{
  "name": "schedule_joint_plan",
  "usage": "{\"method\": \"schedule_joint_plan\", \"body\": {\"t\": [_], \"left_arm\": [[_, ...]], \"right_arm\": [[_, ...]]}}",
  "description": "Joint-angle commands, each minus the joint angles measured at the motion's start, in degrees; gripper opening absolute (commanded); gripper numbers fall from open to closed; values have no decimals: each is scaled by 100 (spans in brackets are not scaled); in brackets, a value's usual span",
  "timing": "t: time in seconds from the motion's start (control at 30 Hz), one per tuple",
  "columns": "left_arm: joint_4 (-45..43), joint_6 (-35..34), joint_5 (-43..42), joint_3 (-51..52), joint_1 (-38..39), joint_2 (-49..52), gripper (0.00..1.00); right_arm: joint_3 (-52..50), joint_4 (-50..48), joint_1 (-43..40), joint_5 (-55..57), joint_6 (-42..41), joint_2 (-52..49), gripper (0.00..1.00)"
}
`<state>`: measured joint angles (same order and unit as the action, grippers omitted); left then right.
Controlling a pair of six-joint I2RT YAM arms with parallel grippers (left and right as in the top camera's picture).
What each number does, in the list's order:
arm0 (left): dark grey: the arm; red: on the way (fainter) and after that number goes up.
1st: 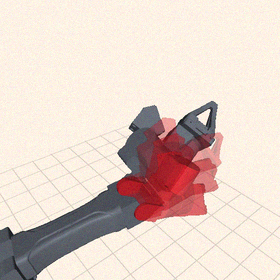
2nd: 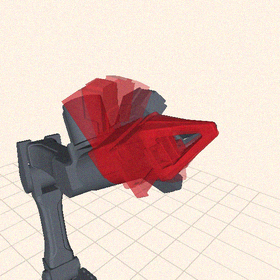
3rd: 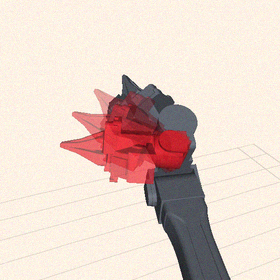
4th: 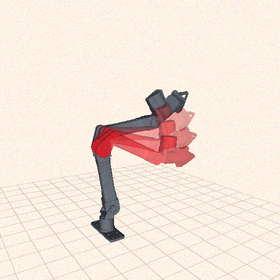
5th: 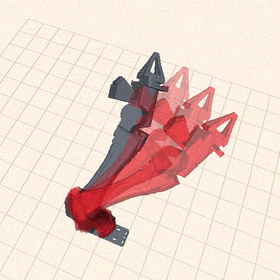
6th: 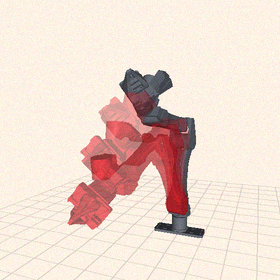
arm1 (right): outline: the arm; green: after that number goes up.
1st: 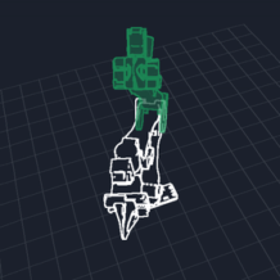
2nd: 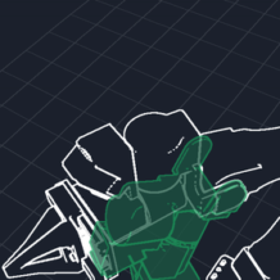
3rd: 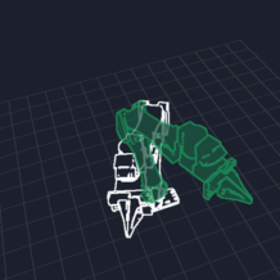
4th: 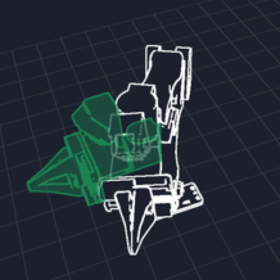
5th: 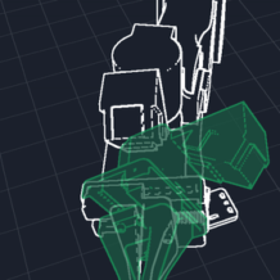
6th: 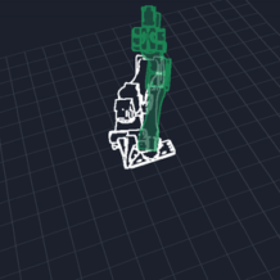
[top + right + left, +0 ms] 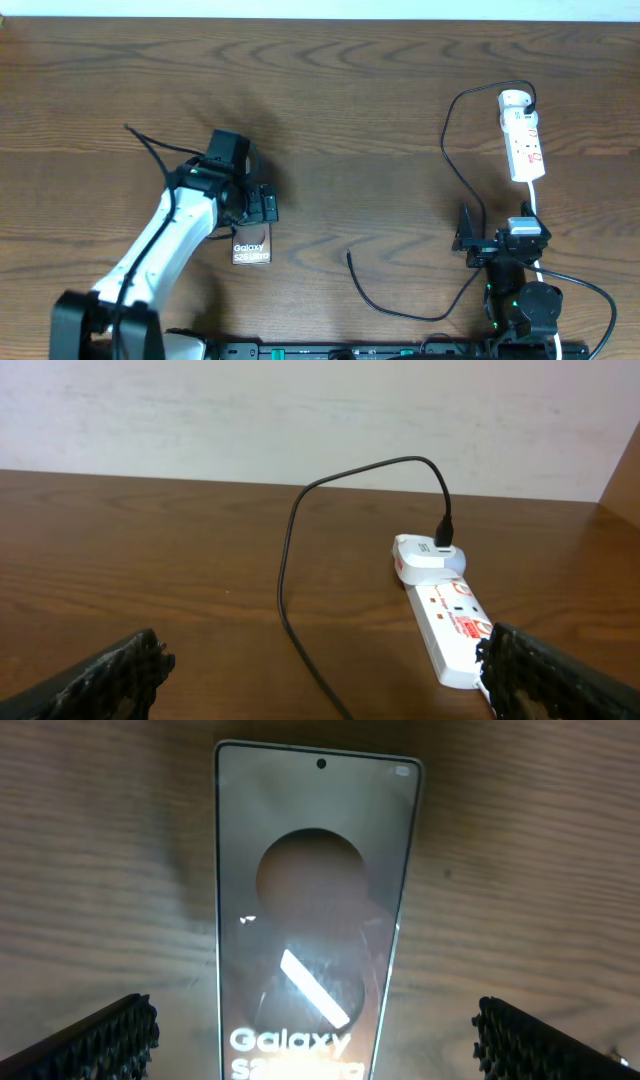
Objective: Plug charger to phone and switch on socket
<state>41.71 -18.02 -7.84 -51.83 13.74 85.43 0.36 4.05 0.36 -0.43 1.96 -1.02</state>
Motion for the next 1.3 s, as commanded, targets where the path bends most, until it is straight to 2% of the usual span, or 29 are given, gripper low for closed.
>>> {"method": "schedule_joint_plan", "body": {"t": [0.0, 0.33, 0.57, 0.8, 1.27], "left_arm": [[-74, -28, -50, 24, 22, 396, 100], [-343, -4, -50, 24, 24, 1158, 100], [-389, -4, -46, 24, 22, 1180, 100], [-391, 173, 407, 24, 24, 1180, 100], [-452, 275, 422, 24, 79, 1180, 100]], "right_arm": [[-4, 26, 48, 11, 46, 15, 99], [-4, 26, 48, 11, 46, 15, 99], [-4, 26, 48, 11, 46, 15, 99], [-4, 26, 48, 11, 46, 15, 99], [-4, 26, 48, 11, 46, 15, 99]]}}
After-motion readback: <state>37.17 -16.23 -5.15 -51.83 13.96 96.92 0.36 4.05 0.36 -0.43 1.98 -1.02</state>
